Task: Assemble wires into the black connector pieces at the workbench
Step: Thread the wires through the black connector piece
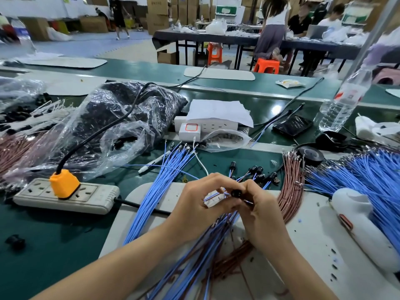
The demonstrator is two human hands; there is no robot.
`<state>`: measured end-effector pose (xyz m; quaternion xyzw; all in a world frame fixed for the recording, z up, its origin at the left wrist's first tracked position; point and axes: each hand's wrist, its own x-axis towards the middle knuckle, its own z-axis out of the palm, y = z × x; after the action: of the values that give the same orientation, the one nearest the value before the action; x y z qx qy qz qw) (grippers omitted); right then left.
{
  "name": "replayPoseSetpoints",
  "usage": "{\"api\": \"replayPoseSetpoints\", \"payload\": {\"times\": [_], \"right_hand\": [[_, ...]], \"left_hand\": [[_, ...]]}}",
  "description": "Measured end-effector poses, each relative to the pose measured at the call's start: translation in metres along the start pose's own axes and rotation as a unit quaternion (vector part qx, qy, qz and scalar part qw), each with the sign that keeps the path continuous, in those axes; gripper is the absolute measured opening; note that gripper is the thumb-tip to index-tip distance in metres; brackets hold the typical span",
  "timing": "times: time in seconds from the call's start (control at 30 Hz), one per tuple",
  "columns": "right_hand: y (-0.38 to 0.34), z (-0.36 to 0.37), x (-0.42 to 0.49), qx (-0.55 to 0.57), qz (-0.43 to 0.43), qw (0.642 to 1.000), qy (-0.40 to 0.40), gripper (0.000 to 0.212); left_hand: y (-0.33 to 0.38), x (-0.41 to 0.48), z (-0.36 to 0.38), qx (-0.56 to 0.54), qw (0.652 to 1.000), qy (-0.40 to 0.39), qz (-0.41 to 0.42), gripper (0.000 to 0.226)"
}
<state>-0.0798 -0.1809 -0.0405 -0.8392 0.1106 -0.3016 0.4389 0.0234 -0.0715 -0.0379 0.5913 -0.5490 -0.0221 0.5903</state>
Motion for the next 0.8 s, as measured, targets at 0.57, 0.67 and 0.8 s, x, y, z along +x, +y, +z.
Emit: {"api": "replayPoseSetpoints", "payload": {"times": [0.57, 0.67, 0.8], "right_hand": [[0.0034, 0.0043, -0.0026, 0.063, -0.018, 0.996, 0.066, 0.031], [0.0032, 0.0019, -0.0026, 0.078, -0.034, 0.994, 0.075, 0.027], [0.0050, 0.0005, -0.0009, 0.060, -0.061, 0.993, 0.087, 0.022]], "left_hand": [[0.0035, 0.0015, 0.0015, 0.000, 1.000, 0.013, 0.002, 0.023], [0.0044, 0.0015, 0.0007, 0.007, 1.000, 0.013, 0.012, 0.021], [0.0035, 0.0024, -0.0005, 0.036, 0.999, 0.017, 0.021, 0.019]]}}
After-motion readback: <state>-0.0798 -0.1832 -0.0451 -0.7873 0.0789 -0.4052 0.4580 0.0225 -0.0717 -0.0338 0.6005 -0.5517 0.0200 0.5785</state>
